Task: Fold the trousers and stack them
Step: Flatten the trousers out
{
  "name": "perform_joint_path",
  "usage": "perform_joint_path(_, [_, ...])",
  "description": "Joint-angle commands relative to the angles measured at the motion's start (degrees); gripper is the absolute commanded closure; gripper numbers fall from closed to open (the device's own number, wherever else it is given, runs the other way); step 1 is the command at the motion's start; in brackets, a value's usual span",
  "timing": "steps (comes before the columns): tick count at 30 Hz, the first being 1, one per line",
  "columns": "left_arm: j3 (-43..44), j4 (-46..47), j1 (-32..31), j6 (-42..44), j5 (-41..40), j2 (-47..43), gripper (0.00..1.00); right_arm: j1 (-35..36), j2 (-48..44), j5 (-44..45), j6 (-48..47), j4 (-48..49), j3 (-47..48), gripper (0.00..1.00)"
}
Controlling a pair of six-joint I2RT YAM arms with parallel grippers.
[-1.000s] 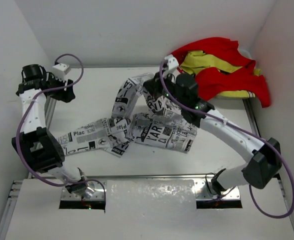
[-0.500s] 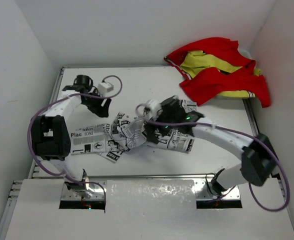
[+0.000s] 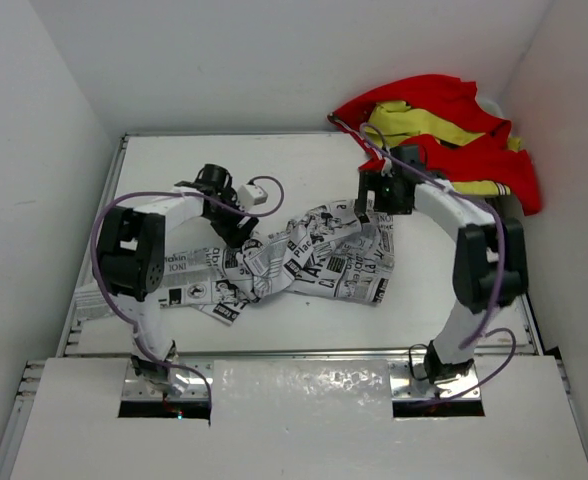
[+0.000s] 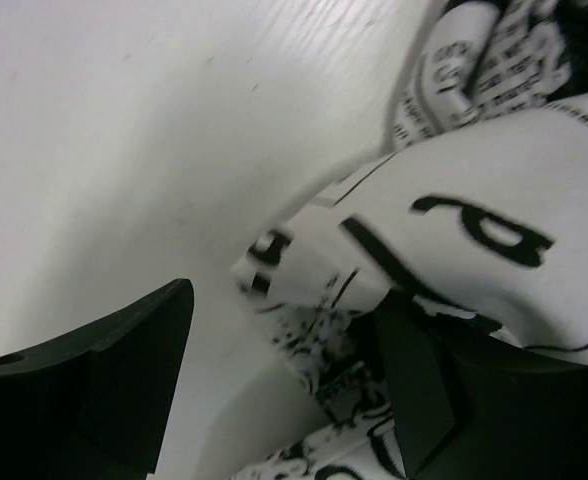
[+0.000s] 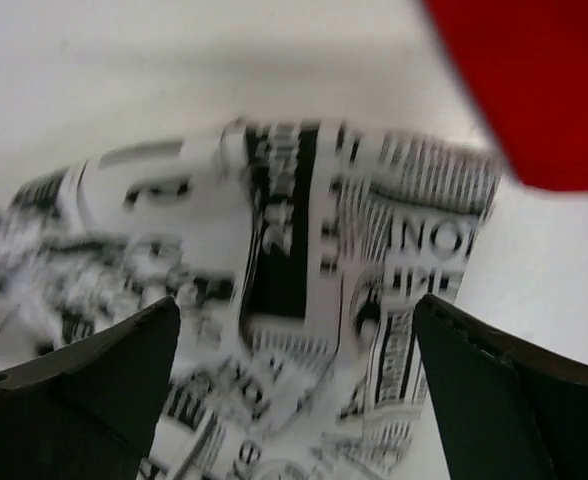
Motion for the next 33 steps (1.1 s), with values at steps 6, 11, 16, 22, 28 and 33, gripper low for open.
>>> perform_joint_path(6, [1.5,4.1,-1.7,4.4,8.8,2.5,0.21,-0.4,22.0,10.8,-0.6,-9.7,24.4,0.01])
perform_joint_path(11, [2.0,1.2,-2.1,3.5,10.7,6.5,0.28,0.7,27.7,10.1,-0.6,-10.0,24.4,0.01])
perform_joint_path(16, [2.6,3.5,-1.4,-2.9,12.5,8.6,0.82,2.3,29.6,7.2,-1.7,-6.6,21.3,0.1])
perform_joint_path(22, [9.9,-1.2,5.6,-7.9,13.9,8.5,1.0,2.4,27.6,3.6,-3.4,-6.7,19.7,0.76])
perform_joint_path(28, [25.6,-2.9,20.6,-13.0,11.1,6.3,1.0,2.1,24.7,2.2,-5.2,-8.2,26.7,1.0])
perform_joint_path(33, [41.9,-3.6,29.2,-11.7,7.0,6.3,1.0,2.0,21.5,1.3,-4.1,-6.7,37.2,1.0])
